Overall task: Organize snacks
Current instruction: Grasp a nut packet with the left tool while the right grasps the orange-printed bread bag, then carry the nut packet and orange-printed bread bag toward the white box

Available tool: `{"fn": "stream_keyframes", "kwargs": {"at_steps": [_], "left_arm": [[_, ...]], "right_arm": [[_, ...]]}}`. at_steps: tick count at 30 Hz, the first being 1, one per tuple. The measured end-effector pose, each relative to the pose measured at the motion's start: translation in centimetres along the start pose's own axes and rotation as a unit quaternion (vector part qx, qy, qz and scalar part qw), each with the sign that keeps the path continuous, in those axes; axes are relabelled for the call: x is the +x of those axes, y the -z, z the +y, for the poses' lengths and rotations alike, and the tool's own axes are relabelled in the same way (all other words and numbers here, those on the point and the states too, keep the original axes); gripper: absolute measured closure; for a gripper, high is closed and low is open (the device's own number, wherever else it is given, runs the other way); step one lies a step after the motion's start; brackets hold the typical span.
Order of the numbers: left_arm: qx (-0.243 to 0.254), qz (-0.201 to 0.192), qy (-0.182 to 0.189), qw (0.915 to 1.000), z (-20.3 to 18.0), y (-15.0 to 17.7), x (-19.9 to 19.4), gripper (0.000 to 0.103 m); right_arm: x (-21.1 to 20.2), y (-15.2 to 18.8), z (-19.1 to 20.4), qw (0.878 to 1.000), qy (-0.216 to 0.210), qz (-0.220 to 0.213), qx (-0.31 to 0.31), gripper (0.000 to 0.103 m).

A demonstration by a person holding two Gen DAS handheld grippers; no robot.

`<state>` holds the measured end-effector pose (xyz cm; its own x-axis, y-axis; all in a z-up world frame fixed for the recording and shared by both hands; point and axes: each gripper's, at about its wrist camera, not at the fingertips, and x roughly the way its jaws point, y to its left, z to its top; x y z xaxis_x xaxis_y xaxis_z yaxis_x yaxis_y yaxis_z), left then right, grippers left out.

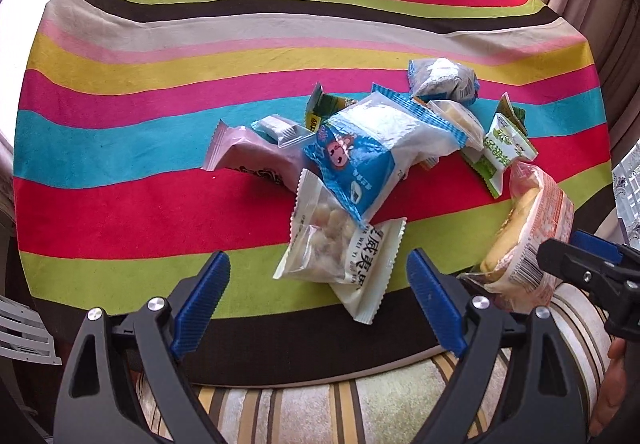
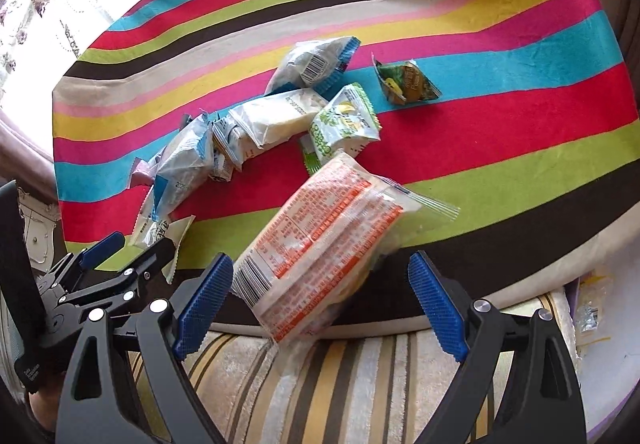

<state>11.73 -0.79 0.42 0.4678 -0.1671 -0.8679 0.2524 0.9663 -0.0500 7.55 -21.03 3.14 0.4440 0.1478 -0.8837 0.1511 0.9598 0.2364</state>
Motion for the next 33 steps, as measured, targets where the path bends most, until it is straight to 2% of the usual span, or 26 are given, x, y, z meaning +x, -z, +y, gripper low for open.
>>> {"fn": "stream_keyframes", "kwargs": {"at_steps": [8,14,16,17,18,19,23,25,33], "left_arm": [[0.005,0.005,0.017,0.9998,0.6,0.0,0.5,0.013],[0.031,0.009,0.005,0.9995,0.0,0.0,1.0,0.013],[0.042,0.013,-0.001,0.9990,-0.4,-0.1,1.4,0.014],[0.047,0.015,-0.001,0.9988,-0.6,-0.1,1.6,0.016],[0.050,0.020,0.000,0.9986,-0.8,-0.1,1.9,0.026],[0.050,0.026,0.003,0.9984,-0.7,-0.1,2.1,0.044],[0.048,0.025,0.004,0.9985,-0.8,0.0,2.0,0.051],[0.049,0.023,0.003,0.9985,-0.9,0.1,1.8,0.055],[0.038,0.017,0.009,0.9991,-0.8,0.6,0.5,0.060]], "right_arm": [[2.2,-1.3,2.7,0.998,0.049,-0.001,-0.036,0.014],[4.2,-2.0,2.8,0.995,0.095,0.013,-0.037,0.014],[4.8,-1.9,2.7,0.994,0.098,0.018,-0.036,0.017],[4.9,-1.7,2.5,0.995,0.096,0.021,-0.034,0.021],[5.1,-1.7,2.3,0.995,0.095,0.024,-0.030,0.024],[5.1,-1.6,2.1,0.995,0.096,0.023,-0.028,0.028],[4.6,-1.4,1.9,0.995,0.098,0.015,-0.027,0.048],[4.2,-1.2,1.5,0.995,0.093,0.015,-0.026,0.052],[2.5,-0.5,0.3,0.997,0.074,0.007,-0.022,0.055]]}}
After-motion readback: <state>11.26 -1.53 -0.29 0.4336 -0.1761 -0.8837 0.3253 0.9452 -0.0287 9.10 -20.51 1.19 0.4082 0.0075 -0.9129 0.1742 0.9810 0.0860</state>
